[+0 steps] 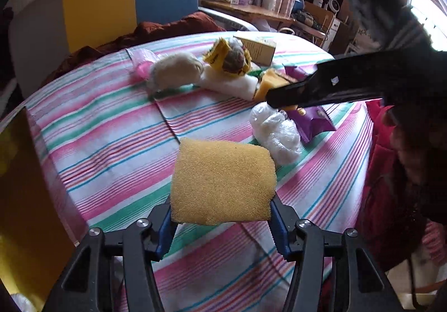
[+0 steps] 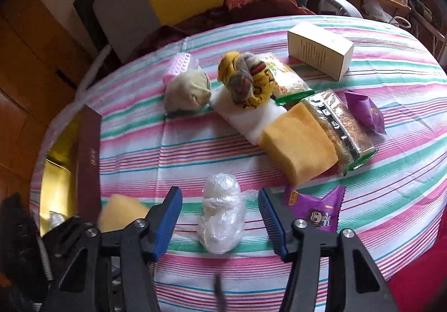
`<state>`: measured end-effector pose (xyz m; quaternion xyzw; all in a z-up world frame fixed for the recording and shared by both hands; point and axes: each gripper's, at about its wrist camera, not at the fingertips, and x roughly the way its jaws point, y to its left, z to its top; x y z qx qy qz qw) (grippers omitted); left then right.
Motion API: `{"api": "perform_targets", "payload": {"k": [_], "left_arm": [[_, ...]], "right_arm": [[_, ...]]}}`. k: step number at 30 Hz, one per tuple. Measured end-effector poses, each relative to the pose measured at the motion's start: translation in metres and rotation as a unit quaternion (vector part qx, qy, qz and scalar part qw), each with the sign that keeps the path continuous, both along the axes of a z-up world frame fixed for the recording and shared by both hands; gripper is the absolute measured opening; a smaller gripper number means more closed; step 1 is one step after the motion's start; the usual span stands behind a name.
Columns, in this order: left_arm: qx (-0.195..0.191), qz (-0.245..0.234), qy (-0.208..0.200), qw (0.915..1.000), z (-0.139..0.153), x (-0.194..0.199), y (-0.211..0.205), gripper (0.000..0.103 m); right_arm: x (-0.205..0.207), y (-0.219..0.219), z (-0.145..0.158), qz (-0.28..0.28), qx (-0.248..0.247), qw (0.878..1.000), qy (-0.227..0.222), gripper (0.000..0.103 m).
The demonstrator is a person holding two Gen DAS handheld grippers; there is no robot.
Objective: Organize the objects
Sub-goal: 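Lift the yellow sponge with left gripper while right grasps another wrapped white ball, then lower both held items into the gold tray and open both grippers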
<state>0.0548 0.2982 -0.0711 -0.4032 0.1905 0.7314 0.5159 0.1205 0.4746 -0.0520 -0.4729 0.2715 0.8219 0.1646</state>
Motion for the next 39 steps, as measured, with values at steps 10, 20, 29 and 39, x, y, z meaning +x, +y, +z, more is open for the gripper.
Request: {"api": "perform_targets", "payload": {"k": [10, 20, 29, 39], "left_arm": [[0.055, 0.050, 0.002, 0.9972, 0.038, -0.011, -0.049, 0.058], [0.077, 0.155, 0.003, 0.9850, 0.060, -0.058, -0.118, 0.059], [0.044, 0.292, 0.025, 0.9550, 0.055, -0.135, -0.198, 0.060], [-0.001, 0.371, 0.015, 0.9287, 0.023, -0.177, -0.251, 0.060]], "right_arm": [[-0.032, -0.012, -0.037, 0.038, 0.012, 0.991, -0.126, 0.046], [-0.033, -0.037, -0.008, 0.057, 0.025, 0.997, -0.043, 0.038], [-0.086, -0.146, 0.052, 0.206, 0.032, 0.976, 0.067, 0.038], [-0.151, -0.258, 0.021, 0.327, 0.019, 0.944, 0.035, 0.038]]}}
